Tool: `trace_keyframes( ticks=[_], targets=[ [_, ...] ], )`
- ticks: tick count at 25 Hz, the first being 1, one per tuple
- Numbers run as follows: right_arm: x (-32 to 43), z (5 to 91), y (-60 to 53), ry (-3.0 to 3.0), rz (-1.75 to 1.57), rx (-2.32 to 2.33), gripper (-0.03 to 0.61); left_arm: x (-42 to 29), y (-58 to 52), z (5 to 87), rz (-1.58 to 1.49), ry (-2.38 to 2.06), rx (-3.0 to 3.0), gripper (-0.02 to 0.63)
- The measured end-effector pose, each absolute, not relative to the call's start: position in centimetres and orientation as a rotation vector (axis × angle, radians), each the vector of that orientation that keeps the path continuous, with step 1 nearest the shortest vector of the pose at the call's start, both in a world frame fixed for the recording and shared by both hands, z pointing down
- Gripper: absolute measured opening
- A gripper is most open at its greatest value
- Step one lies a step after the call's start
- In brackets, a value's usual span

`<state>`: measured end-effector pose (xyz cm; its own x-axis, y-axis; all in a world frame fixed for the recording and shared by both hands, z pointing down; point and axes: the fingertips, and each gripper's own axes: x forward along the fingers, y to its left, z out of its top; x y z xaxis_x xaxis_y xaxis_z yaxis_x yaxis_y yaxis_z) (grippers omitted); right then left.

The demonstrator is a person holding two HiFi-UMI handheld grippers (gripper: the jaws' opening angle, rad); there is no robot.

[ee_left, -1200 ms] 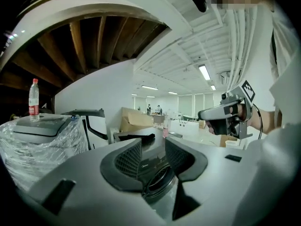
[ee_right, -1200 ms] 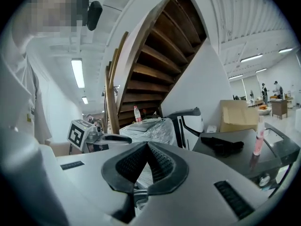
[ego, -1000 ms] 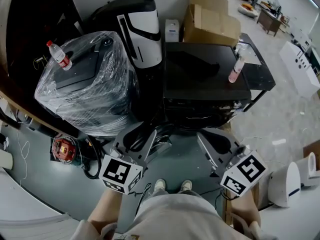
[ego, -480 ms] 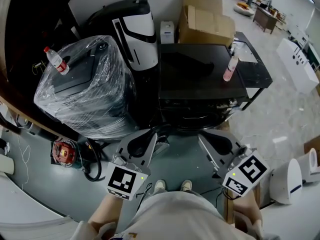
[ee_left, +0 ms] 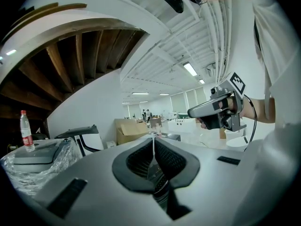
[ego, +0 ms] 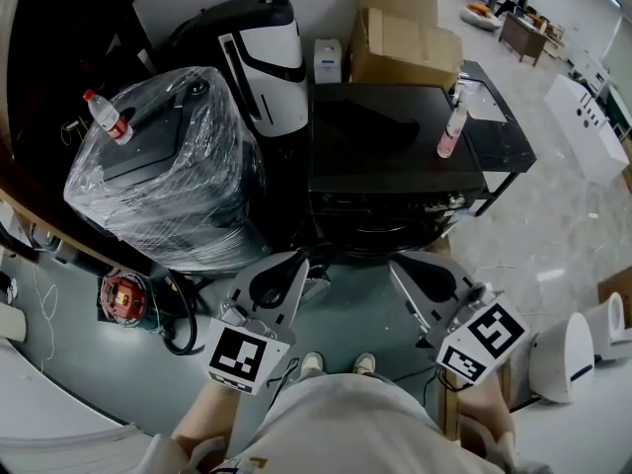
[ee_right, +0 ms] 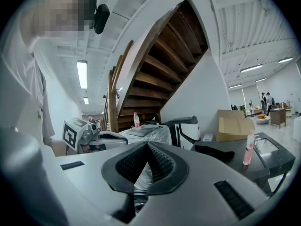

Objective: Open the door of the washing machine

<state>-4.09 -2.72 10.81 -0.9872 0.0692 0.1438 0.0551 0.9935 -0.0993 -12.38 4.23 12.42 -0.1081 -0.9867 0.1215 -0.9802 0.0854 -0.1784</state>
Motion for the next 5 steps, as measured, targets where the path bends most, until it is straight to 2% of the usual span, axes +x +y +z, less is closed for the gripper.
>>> trace_keyframes(
  ticks=[5],
  targets=[
    [-4.26,10.93,-3.04,-2.994,0.14,-0.085,0.028,-12.99,4.35,12.44,-0.323,2.308,-2.064,0.028]
  ],
)
